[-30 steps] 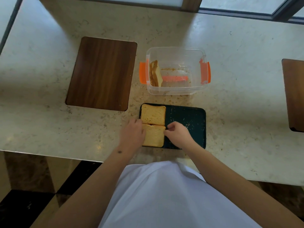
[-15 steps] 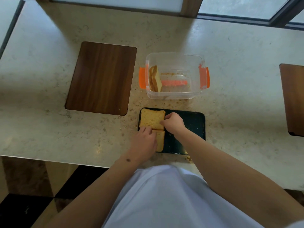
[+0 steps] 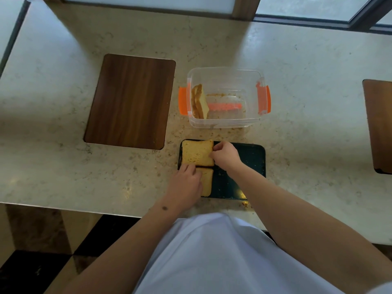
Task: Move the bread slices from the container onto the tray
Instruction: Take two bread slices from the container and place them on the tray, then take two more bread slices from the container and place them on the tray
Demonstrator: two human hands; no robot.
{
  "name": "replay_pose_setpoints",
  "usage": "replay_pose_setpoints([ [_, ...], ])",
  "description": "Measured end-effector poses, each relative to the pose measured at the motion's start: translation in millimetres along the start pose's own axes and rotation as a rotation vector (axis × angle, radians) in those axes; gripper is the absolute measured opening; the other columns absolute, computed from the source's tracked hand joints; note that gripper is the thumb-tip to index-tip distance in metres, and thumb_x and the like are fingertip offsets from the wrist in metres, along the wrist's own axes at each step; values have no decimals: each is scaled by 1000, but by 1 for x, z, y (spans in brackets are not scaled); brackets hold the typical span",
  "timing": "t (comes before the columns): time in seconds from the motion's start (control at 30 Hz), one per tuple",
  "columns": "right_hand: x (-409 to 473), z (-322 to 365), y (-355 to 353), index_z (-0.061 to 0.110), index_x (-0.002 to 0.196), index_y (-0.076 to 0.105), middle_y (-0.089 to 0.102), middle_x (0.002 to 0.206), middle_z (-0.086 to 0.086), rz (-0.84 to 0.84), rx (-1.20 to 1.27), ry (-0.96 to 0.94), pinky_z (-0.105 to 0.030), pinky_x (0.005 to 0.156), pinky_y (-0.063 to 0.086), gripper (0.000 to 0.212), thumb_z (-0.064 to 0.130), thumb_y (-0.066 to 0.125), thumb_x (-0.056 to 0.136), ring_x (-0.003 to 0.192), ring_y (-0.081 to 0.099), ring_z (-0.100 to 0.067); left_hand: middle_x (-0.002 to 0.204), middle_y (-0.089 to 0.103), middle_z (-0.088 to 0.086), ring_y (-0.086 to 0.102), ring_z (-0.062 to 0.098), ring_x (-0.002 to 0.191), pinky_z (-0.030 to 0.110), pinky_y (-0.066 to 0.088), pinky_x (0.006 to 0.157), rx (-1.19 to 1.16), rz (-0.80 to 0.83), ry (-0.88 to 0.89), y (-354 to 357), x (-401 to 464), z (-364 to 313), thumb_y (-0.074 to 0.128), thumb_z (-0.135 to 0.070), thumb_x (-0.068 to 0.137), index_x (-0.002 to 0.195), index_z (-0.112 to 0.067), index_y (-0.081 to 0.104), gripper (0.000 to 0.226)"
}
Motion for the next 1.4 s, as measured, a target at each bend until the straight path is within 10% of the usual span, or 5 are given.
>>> replay_pose_setpoints([
  [0.37,-25,-17,2,12,132,52,61,108,1,29,-99,-52,-23,62,44,48,20,64,87,85,56,-7,161,28,15,20,28,149,41,29,118,-82,-45,-28,2,3,4,54,-16,95,151,-2,33,62],
  [0.83,-49,-23,18,15,149,37,52,145,-7,149,-6,-43,-28,89,42,62,16,58,91,126,52,-22,166,0,13,-5,25,152,47,10,123,63,148,-35,22,-6,8,34,-44,104,157,-7,3,72],
  [0.97,-48,-18,6,15,143,46,55,141,-4,173,-63,-91,-28,88,43,55,26,62,92,124,53,-19,165,16,14,7,26,152,47,16,122,-8,118,-54,12,-1,1,47,-36,100,156,-7,18,69],
  [1.17,-41,45,-54,18,115,64,68,103,8,-12,-3,-383,-24,81,53,21,23,62,94,94,65,-6,118,60,4,56,15,107,23,47,94,-502,-487,-127,-65,35,-23,55,-10,95,125,-10,60,31],
  [1.4,2,126,-67,17,115,62,67,99,5,-137,-269,-519,-28,74,54,28,25,69,89,82,63,-8,105,72,11,67,17,91,20,45,77,-224,-569,-181,-161,125,-7,58,-4,96,117,-5,69,24],
])
Point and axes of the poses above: each hand's wrist, its own x-axis towards the middle knuckle, its own y-axis out of the palm, z = x × y, the point moved 1 cm from there along x, towards the middle knuckle
